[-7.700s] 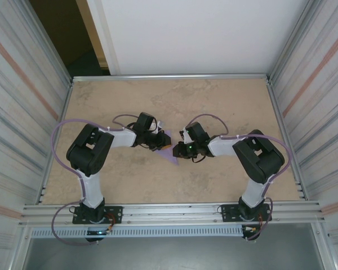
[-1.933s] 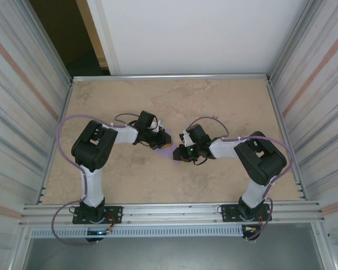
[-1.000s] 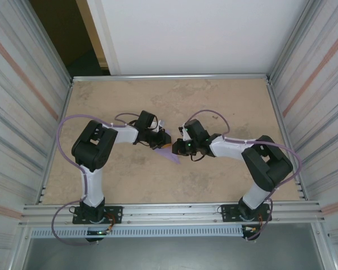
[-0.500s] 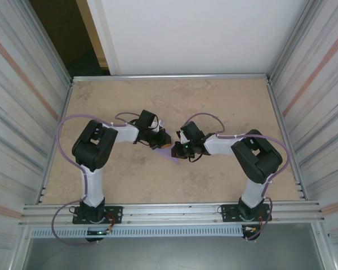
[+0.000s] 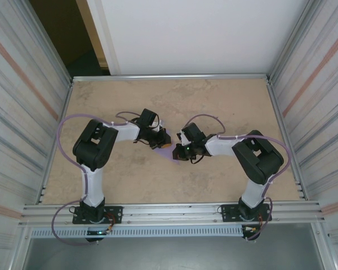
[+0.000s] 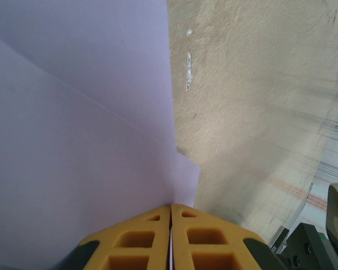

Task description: Fold a paper plane with a square sheet of paper (pick it up from the middle)

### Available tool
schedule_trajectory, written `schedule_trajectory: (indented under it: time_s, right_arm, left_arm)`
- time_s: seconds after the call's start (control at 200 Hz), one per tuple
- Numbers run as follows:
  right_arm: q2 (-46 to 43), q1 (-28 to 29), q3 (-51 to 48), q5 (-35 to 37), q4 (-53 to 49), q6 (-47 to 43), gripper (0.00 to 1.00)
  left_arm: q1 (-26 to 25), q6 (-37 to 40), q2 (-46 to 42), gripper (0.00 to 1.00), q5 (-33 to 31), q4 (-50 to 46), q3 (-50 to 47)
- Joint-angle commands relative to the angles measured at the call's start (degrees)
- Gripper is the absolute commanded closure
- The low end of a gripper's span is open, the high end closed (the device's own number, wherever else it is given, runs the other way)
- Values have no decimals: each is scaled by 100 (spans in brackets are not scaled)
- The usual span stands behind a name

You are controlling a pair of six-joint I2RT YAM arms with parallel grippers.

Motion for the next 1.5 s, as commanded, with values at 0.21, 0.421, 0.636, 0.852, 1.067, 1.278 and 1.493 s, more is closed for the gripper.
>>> schedule_trajectory:
  time_s: [0.21,0.421,0.636,0.852,1.067,1.278,1.493]
  right_arm:
    - [-562,27,-644,-160,-910,-340,96]
    - [-1144,-51,-1008,-54,-1074,-306,96]
    - [-1602,-63,-734,126,-635,-67,94]
    - [-800,56,-32,271,-298,141,96]
    - [-96,38,384,263,-288,155,97]
    - [168,-6,351,345,-498,126,98]
    - [291,-59,181,432,-795,102,98]
  left_arm:
    - [142,-66,475,91,-853,-1096,-4]
    - [141,-66,642,91,-788,-1121,26]
    - [142,-72,607,91,-696,-1082,47]
    - [120,-143,572,91,-599,-1047,53]
    - [113,-187,545,91,-510,-1026,71]
    - [107,-131,359,90,-324,-997,196]
    - [109,259,-192,88,65,-612,343]
